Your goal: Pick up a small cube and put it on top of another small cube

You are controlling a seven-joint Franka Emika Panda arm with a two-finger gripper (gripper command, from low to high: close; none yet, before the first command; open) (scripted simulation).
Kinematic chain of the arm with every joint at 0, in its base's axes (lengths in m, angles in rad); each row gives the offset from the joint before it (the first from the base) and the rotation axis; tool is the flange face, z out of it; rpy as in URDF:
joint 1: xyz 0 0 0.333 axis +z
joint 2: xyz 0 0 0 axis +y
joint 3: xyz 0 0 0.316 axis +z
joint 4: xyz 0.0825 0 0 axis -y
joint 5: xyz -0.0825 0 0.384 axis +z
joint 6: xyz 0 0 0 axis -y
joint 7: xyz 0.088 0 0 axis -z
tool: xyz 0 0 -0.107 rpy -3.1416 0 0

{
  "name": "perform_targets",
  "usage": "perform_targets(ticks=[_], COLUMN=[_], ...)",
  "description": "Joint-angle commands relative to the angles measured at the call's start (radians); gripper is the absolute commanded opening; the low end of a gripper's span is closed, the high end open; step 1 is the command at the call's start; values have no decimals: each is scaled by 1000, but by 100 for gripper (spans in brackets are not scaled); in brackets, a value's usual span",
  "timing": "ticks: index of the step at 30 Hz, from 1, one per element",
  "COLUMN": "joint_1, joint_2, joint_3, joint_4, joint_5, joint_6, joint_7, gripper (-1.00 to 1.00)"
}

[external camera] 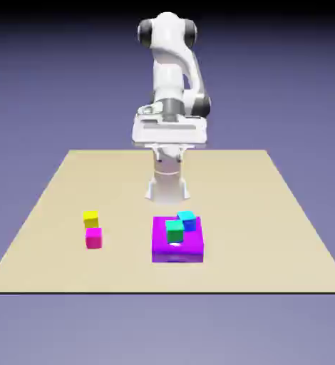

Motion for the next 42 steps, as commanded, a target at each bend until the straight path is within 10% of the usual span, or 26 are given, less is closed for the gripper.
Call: perform_targets(ticks=[1, 22, 31, 32, 42], joint_1=[-36, -797, -721, -721, -734], joint_2=[28, 626, 884, 884, 558], joint_3=[7, 151, 35, 35, 190], joint_4=[4, 98, 149, 149, 79], joint_5=[-4, -78, -184, -184, -32], joint_6=[-9, -204, -15, -15, -269], joint_7=[39, 849, 949, 949, 886], gripper=[0, 0, 0, -100, -100])
